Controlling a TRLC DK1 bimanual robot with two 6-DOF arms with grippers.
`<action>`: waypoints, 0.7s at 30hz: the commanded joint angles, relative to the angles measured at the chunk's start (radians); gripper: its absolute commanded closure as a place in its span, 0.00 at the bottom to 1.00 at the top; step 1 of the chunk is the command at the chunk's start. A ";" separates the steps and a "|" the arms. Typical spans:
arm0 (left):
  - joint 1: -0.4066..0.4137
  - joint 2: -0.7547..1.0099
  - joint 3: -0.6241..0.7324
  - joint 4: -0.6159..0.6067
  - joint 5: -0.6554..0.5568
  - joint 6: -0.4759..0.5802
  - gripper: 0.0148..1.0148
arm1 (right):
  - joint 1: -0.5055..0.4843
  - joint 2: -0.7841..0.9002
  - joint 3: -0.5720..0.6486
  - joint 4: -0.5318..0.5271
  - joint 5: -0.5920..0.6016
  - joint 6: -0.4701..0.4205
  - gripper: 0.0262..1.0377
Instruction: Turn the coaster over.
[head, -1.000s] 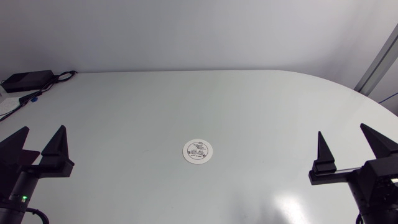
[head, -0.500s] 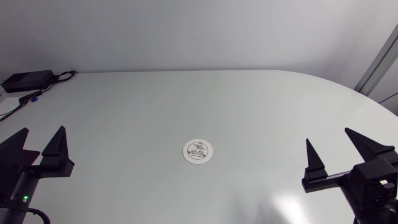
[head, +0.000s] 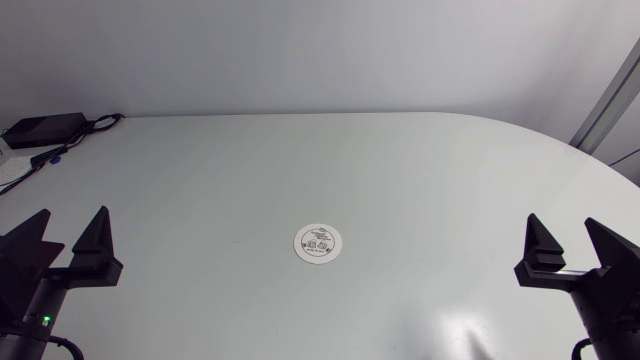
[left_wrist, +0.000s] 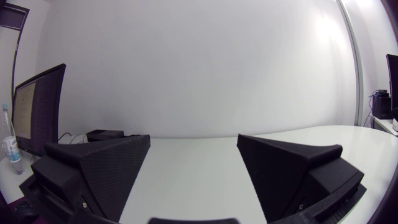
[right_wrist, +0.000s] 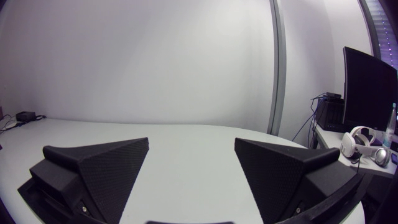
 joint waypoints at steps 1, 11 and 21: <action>0.002 -0.021 -0.023 -0.004 -0.005 -0.020 0.03 | -0.004 -0.007 -0.041 -0.011 -0.007 0.047 0.04; -0.011 -0.021 -0.023 0.071 -0.005 -0.025 0.03 | 0.027 -0.007 -0.041 -0.013 -0.032 0.124 0.04; -0.007 -0.021 -0.023 0.049 -0.007 -0.040 0.03 | 0.019 -0.009 -0.041 -0.028 -0.130 0.144 0.04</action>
